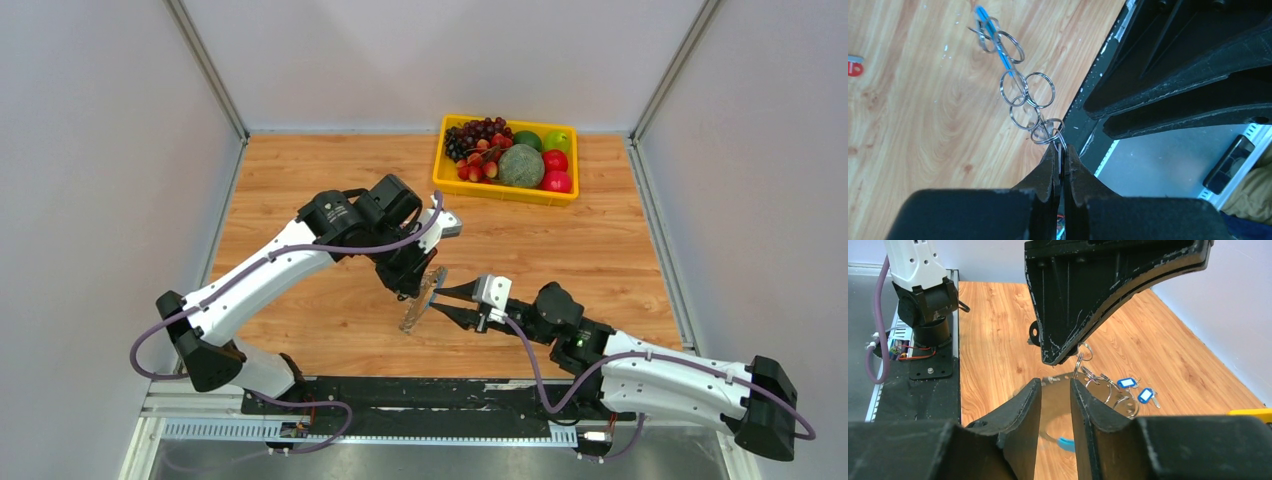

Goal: Remove the keys from the keyring

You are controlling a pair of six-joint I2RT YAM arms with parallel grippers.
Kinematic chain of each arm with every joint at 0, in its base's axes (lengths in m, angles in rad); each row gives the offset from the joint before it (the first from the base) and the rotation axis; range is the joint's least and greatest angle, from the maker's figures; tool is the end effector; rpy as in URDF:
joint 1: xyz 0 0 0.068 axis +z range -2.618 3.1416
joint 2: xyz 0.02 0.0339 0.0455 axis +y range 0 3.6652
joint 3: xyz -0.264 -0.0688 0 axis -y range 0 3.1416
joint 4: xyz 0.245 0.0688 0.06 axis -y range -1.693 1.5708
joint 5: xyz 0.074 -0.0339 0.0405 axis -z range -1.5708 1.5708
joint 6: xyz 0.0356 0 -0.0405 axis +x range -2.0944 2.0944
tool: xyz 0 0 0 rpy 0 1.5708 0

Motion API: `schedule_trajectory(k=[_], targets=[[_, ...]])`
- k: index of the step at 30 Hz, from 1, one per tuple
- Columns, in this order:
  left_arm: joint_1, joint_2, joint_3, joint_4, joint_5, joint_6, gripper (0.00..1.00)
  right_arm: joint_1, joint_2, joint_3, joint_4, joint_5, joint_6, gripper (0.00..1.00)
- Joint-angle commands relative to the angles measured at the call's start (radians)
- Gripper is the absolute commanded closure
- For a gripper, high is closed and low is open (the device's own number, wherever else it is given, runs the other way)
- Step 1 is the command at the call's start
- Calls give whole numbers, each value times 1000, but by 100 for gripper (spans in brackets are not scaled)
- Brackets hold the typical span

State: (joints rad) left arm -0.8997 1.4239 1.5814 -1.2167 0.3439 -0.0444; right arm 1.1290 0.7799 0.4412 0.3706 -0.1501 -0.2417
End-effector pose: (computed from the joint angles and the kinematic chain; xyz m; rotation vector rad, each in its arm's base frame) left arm 0.1564 -0.2162 0.3786 1.2512 2.4447 -0.7506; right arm 0.0775 0.1763 0.2778 -1.1036 1.1546 0.8138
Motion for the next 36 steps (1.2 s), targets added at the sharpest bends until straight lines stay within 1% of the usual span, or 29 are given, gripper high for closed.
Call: schedule_trajectory(k=[1, 6, 10, 15, 32, 36], targets=[[3, 9, 68, -17, 67, -30, 100, 1, 10, 2, 80, 13, -23, 67], [3, 31, 84, -4, 136, -44, 100, 0, 29, 12, 77, 32, -38, 66], [1, 36, 91, -2, 150, -44, 100, 0, 29, 20, 71, 54, -42, 64], [0, 36, 83, -1, 177, -49, 100, 0, 19, 24, 67, 46, -51, 65], [-4, 29, 90, -7, 166, -53, 100, 0, -36, 29, 15, 75, -61, 62], [-5, 25, 92, -3, 174, -56, 100, 0, -23, 36, 14, 41, -57, 63]])
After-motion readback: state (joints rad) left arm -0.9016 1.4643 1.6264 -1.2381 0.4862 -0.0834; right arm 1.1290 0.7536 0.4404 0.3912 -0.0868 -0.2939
